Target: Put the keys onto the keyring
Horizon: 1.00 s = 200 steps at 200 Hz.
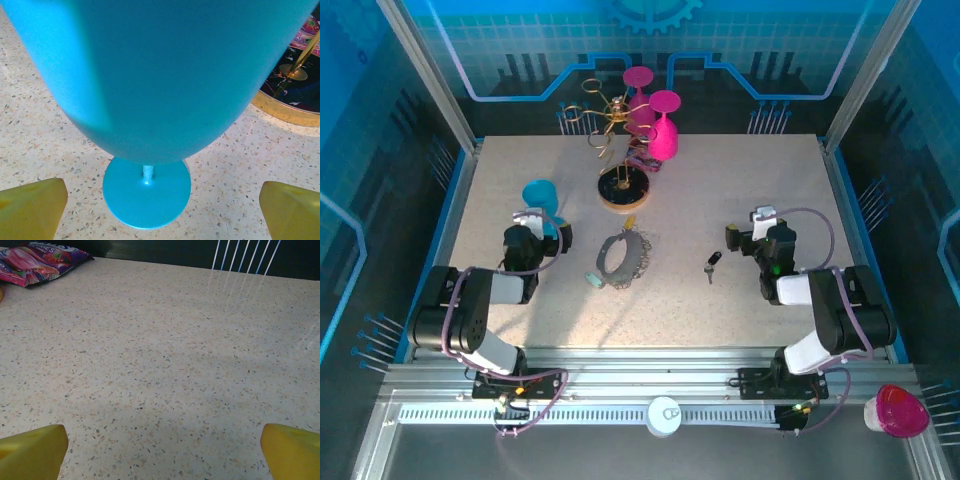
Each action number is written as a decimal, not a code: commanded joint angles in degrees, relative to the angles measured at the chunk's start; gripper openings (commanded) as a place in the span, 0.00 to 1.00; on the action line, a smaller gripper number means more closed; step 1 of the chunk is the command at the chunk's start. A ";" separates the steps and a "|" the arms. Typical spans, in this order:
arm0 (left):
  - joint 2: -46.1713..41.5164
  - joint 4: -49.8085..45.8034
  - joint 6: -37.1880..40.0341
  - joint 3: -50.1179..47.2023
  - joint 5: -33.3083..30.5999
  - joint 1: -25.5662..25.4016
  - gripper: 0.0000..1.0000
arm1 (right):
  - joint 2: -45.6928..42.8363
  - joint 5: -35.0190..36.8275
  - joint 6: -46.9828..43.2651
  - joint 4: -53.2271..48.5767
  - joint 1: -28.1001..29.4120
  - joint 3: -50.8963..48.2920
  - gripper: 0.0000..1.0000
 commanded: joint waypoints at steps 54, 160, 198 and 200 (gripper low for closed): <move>0.58 1.68 0.10 1.26 1.41 0.47 0.99 | 0.63 -1.23 -0.79 1.28 0.17 1.44 1.00; 0.51 1.83 0.05 1.17 1.53 0.56 0.99 | 0.54 -3.40 0.10 0.85 -1.05 1.57 1.00; 0.55 1.81 0.05 1.16 1.67 0.65 0.99 | 0.54 -3.83 0.17 0.94 -1.32 1.55 1.00; 0.52 1.87 0.05 1.15 1.66 0.65 0.99 | 0.52 -3.87 0.18 0.94 -1.33 1.50 1.00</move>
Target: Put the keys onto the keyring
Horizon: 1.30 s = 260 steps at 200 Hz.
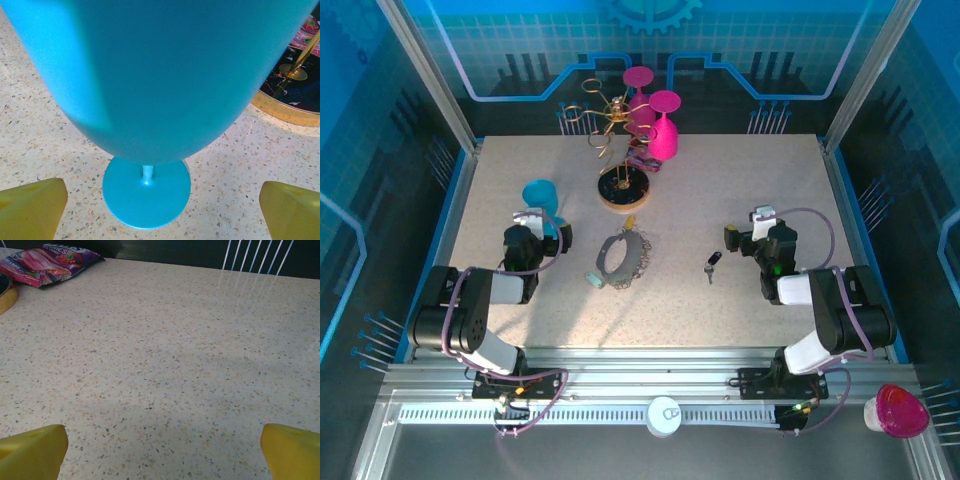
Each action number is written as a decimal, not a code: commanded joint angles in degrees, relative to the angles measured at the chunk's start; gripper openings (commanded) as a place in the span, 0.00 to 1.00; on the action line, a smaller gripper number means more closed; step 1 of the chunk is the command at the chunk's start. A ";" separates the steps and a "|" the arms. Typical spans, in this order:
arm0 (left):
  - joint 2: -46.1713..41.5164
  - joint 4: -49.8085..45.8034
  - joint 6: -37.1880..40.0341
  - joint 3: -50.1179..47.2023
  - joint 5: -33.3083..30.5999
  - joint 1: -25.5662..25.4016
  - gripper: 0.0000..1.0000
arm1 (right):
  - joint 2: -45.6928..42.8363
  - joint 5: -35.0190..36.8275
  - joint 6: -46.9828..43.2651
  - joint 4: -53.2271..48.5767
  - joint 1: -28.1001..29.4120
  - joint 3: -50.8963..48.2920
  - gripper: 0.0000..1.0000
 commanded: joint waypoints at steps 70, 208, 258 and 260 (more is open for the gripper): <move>-10.30 13.18 0.75 -9.78 1.78 0.08 0.99 | -5.26 -3.12 -1.35 11.00 -0.27 -6.35 0.98; -35.95 -22.53 -25.90 -1.41 7.38 -2.40 0.99 | -52.32 -14.10 26.83 -44.02 2.08 -2.31 0.89; -33.86 -35.81 -31.14 2.70 7.32 -15.08 0.99 | -43.57 -4.90 30.51 -59.24 24.63 6.10 0.77; -33.86 -36.30 -31.41 2.72 7.09 -15.55 0.99 | -42.98 -4.14 30.48 -59.39 25.97 6.34 0.77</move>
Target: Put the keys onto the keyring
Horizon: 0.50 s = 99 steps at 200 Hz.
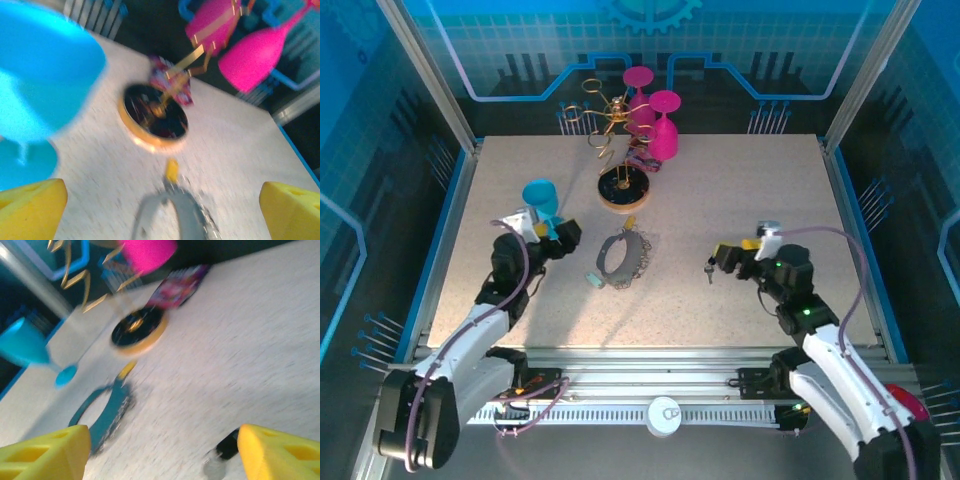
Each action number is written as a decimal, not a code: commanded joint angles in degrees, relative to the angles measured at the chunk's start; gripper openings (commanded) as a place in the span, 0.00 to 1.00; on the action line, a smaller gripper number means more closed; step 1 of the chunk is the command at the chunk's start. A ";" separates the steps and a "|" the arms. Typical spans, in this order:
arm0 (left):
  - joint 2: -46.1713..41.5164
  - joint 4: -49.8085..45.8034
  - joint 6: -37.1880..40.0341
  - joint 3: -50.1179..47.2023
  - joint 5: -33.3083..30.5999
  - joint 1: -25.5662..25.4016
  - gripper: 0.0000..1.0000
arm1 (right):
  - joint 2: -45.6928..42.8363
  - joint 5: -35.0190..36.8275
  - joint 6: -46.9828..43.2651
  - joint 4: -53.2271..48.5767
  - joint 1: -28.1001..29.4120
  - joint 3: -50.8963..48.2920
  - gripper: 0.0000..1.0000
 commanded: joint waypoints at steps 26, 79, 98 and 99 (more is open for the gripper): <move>0.19 -15.22 -9.59 2.50 -2.36 -10.99 0.99 | 15.10 11.77 2.51 -10.63 22.69 8.97 0.78; -0.73 -25.15 -19.82 2.48 -5.65 -15.31 0.99 | 37.44 10.62 1.80 -8.65 26.98 22.25 0.79; -1.17 -29.02 -20.29 4.21 -8.04 -15.30 0.99 | 42.77 10.26 1.29 -8.56 26.23 26.54 0.77; -1.15 -29.28 -20.27 4.38 -8.14 -15.31 0.99 | 43.04 10.13 1.29 -8.69 26.12 26.65 0.77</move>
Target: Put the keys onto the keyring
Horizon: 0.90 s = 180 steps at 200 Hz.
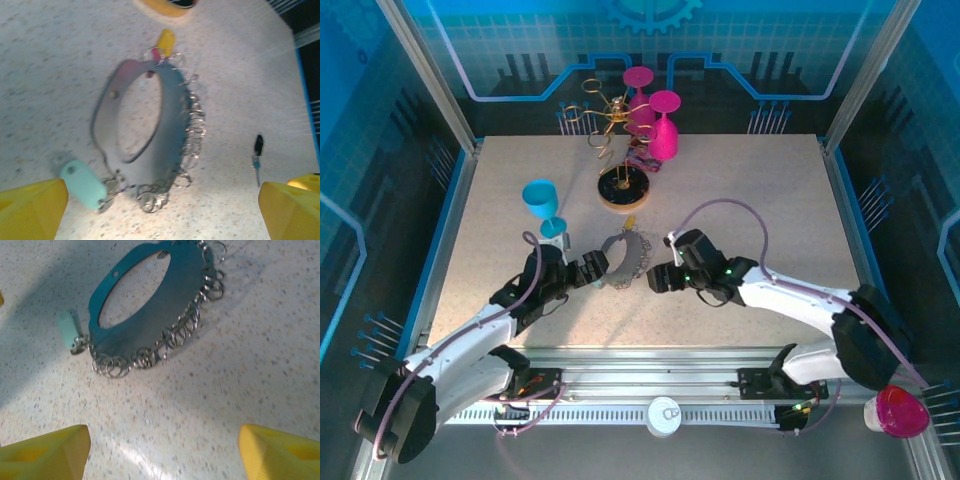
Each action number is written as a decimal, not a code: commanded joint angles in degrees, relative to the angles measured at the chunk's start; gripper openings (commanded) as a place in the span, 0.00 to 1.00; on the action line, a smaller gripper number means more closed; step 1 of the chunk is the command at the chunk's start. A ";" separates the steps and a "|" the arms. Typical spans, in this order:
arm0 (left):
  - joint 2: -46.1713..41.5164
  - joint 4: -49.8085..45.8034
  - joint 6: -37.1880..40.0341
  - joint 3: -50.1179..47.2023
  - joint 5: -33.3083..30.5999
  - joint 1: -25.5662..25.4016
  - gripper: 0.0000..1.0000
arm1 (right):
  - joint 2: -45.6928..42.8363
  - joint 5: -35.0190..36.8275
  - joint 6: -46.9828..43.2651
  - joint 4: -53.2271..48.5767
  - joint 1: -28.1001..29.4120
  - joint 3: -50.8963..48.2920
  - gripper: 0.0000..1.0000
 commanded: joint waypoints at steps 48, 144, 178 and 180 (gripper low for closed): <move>3.78 -12.51 0.00 9.76 -4.41 -0.26 0.97 | 13.21 -3.49 0.52 -3.67 -6.11 15.04 0.60; 16.30 -7.78 5.14 18.73 2.53 -0.21 0.95 | 18.88 -18.54 -31.17 -3.57 -17.18 24.15 0.58; 15.57 -2.26 1.82 15.95 0.11 -0.14 0.95 | 19.00 -20.34 -57.97 1.49 -18.12 24.88 0.63; 15.52 -1.99 1.61 15.82 -0.05 -0.13 0.95 | 19.18 -21.13 -59.60 1.92 -18.28 24.78 0.63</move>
